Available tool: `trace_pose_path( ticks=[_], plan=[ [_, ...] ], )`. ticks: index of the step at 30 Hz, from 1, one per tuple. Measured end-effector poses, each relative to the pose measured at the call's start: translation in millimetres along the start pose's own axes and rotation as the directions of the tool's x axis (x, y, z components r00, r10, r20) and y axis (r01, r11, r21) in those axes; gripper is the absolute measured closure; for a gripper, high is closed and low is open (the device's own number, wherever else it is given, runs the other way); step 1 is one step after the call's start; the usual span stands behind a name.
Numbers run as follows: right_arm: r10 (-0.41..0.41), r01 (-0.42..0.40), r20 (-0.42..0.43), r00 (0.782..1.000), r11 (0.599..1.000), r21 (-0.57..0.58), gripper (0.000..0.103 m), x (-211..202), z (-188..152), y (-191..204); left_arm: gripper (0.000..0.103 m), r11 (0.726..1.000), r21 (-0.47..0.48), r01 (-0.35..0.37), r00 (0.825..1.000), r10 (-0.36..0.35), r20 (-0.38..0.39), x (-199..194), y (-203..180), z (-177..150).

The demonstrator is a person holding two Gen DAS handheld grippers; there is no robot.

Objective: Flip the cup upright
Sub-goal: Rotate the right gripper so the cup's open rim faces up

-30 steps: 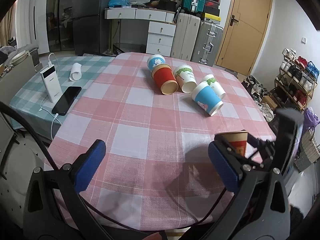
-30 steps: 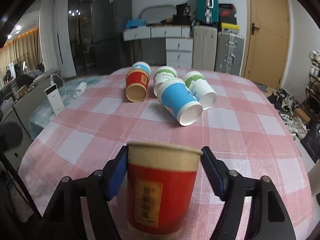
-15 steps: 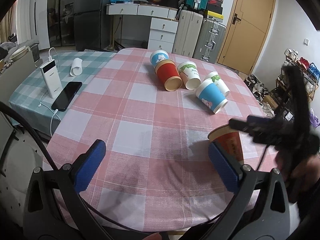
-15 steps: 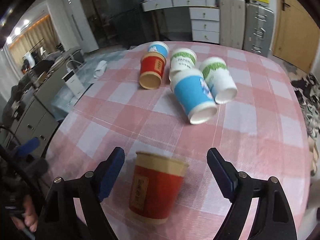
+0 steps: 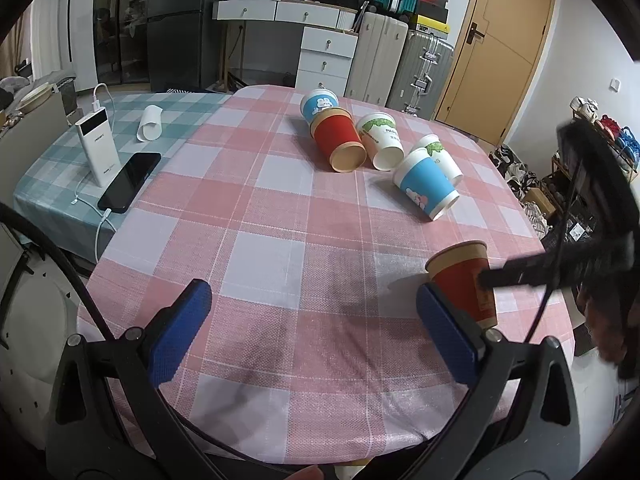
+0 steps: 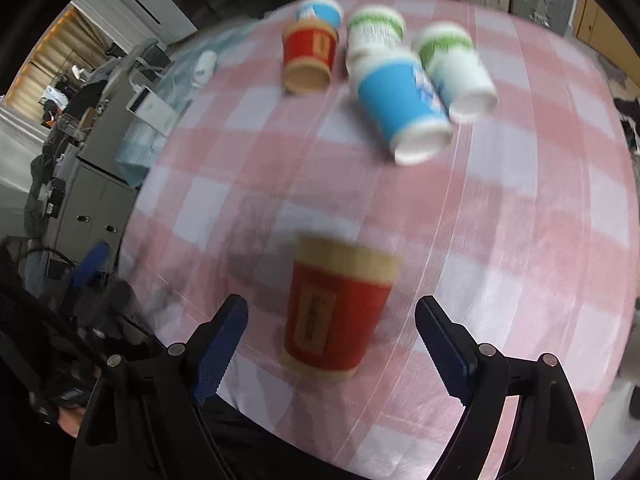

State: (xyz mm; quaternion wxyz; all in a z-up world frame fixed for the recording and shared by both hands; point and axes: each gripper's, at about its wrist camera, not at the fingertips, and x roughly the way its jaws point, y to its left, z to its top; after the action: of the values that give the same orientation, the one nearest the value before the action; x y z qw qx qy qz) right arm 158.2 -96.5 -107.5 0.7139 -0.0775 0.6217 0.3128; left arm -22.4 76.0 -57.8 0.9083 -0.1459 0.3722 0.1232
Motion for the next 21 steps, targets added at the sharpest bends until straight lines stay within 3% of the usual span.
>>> trace_pose_path(
  ticks=[3, 7, 11, 16, 21],
  plan=[
    [-0.009, 0.009, 0.009, 1.0, 1.0, 0.012, 0.016, 8, -8, -4, 0.001, 1.0, 0.003, -0.003, 1.0, 0.003, -0.003, 1, 1, 0],
    [0.006, -0.006, 0.028, 1.0, 1.0, 0.015, 0.015, -1, 10, -12, 0.001, 1.0, 0.01, -0.007, 1.0, 0.007, -0.011, 2, -1, -2],
    [0.09, -0.081, -0.089, 0.992, 0.992, 0.097, 0.015, 11, 40, -28, 0.001, 1.0, 0.006, -0.01, 1.0, 0.011, -0.013, 3, -1, -1],
    [0.17, -0.095, -0.282, 0.944, 0.961, 0.26, 0.016, 48, 58, -48, 0.001, 1.0, 0.01, -0.013, 1.0, 0.013, -0.014, 3, -1, -1],
    [0.134, -0.071, -0.32, 0.938, 0.977, 0.201, 0.016, 48, 79, -33, 0.001, 1.0, -0.001, -0.021, 1.0, 0.021, -0.024, 7, 3, -1]
  ],
)
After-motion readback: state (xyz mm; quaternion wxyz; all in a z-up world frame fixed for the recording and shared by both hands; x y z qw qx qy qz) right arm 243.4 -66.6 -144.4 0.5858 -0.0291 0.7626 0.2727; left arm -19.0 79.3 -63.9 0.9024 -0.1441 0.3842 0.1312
